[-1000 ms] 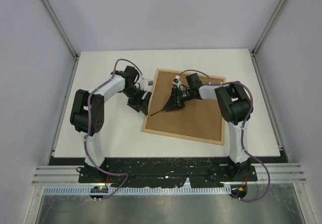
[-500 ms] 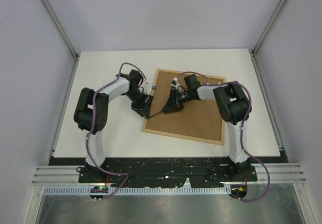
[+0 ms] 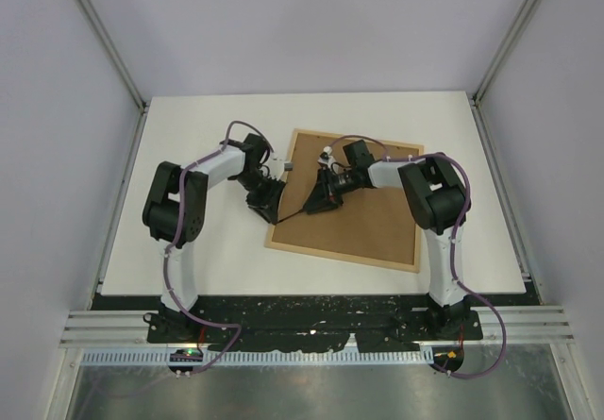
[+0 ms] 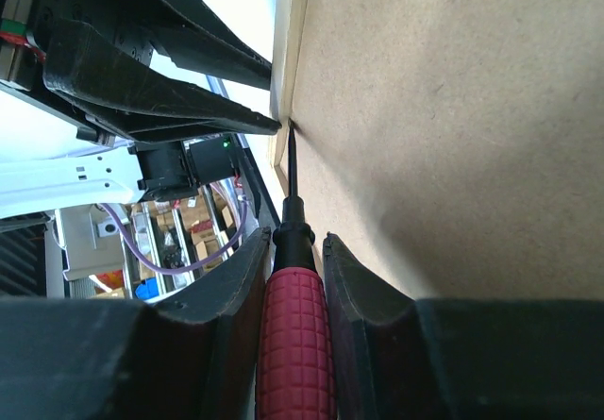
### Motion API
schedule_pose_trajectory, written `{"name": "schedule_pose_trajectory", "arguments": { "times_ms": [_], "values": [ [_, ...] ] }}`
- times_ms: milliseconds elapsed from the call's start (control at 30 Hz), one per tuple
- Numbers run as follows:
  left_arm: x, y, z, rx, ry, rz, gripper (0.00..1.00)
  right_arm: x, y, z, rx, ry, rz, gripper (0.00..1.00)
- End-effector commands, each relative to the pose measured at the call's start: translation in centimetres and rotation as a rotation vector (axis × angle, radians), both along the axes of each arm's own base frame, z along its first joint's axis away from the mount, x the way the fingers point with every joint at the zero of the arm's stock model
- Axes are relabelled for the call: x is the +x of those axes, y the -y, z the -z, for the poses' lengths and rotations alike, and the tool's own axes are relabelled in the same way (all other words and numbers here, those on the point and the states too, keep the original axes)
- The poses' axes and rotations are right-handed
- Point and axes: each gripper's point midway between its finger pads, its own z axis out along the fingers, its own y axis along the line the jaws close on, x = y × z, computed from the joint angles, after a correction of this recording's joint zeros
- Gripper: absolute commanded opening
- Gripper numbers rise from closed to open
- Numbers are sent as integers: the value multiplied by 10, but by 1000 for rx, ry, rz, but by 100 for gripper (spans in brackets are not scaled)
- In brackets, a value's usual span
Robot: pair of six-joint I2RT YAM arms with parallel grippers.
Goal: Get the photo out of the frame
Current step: Release the photo frame item from the photo frame.
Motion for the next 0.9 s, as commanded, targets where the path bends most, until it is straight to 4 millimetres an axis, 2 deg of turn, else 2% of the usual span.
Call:
{"name": "schedule_pose_trajectory", "arguments": {
  "times_ms": [0,267,400,500,600,767,800,833,867],
  "values": [
    [3,6,-3,-19,10,-2,29,-2,-10,-2,2,10,-17,8],
    [0,10,-6,-37,4,2,18,-9,-23,0,-1,10,-36,8],
    [-3,12,-5,-40,-6,2,11,-15,-24,12,-8,-20,-37,8],
    [-4,13,-6,-48,-5,1,8,-16,-23,20,-14,-29,-27,8],
    [-5,14,-7,-49,-5,0,6,-12,-26,17,-34,-12,-8,8],
    [-6,17,-8,-43,0,-1,2,-3,-37,-11,-87,61,23,8],
    [-7,17,-9,-39,3,-2,1,3,-42,-26,-77,91,30,8],
    [-8,17,-8,-37,1,-2,0,4,-43,-29,-109,95,43,8],
    [-8,18,-9,-38,4,-2,0,9,-48,-41,-110,134,45,8]
  ]
}}
